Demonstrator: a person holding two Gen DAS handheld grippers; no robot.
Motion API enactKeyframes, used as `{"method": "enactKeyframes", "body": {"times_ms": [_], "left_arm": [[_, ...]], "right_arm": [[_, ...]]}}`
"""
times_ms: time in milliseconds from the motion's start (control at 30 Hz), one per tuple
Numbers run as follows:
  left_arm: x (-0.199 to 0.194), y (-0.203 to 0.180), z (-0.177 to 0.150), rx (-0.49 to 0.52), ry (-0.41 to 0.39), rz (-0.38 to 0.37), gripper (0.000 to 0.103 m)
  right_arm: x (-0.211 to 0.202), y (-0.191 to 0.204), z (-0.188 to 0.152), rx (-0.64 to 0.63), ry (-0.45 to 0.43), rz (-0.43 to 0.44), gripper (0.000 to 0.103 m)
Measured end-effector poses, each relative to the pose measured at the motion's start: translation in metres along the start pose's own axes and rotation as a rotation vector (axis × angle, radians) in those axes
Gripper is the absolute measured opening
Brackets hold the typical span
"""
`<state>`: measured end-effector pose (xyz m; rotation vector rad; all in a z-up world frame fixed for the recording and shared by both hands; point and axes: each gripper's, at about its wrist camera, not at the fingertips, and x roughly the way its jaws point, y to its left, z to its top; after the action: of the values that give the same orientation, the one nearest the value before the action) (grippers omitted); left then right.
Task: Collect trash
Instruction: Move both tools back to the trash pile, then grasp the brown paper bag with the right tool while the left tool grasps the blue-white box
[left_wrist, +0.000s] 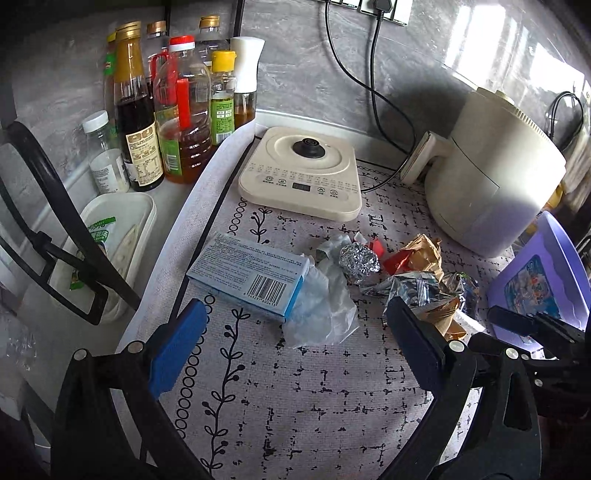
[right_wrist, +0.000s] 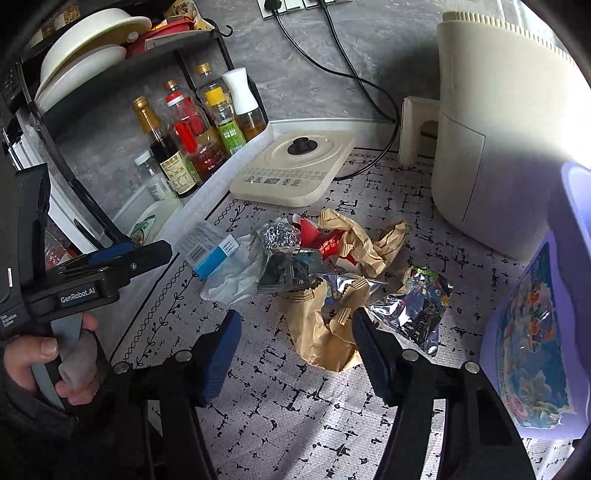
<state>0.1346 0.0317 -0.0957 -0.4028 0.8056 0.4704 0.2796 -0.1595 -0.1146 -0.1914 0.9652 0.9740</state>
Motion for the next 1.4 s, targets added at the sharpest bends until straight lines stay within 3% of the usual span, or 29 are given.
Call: {"method": "enactKeyframes", "body": {"times_ms": [100,133,167,200,233,333,633,867,1267,1400], "left_arm": [[0.005,0.006,-0.005,-0.015,0.015,0.004,0.097],[0.006,0.007,-0.007,-0.021,0.016,0.004,0.097],[0.007,0.009,-0.008,-0.03,0.019,0.004,0.097],[0.01,0.011,-0.008,-0.041,0.024,0.003,0.097],[0.012,0.012,-0.009,-0.051,0.03,0.0,0.097],[0.02,0.012,-0.008,-0.067,0.045,-0.01,0.097],[0.045,0.012,0.015,-0.128,0.055,0.013,0.097],[0.063,0.013,0.034,-0.211,0.062,0.137,0.097],[0.097,0.004,0.053,-0.15,0.098,0.324,0.097],[0.113,0.006,0.044,-0.133,0.166,0.391,0.097]], "right_arm": [[0.021,0.0,0.0,-0.009,0.036,-0.002,0.059],[0.028,0.001,0.0,-0.017,0.048,-0.001,0.052],[0.036,0.0,0.0,-0.02,0.063,0.011,0.043],[0.045,-0.001,0.0,-0.018,0.087,0.038,0.016],[0.054,-0.004,-0.001,-0.007,0.124,0.057,0.006],[0.054,-0.007,0.002,0.003,0.134,0.093,0.003],[0.006,-0.012,0.033,-0.04,0.034,0.138,0.003],[0.001,-0.022,0.056,-0.046,-0.025,0.143,0.004],[0.022,-0.037,0.067,-0.062,-0.026,0.155,0.004],[0.025,-0.036,0.066,-0.082,-0.02,0.156,0.004]]}}
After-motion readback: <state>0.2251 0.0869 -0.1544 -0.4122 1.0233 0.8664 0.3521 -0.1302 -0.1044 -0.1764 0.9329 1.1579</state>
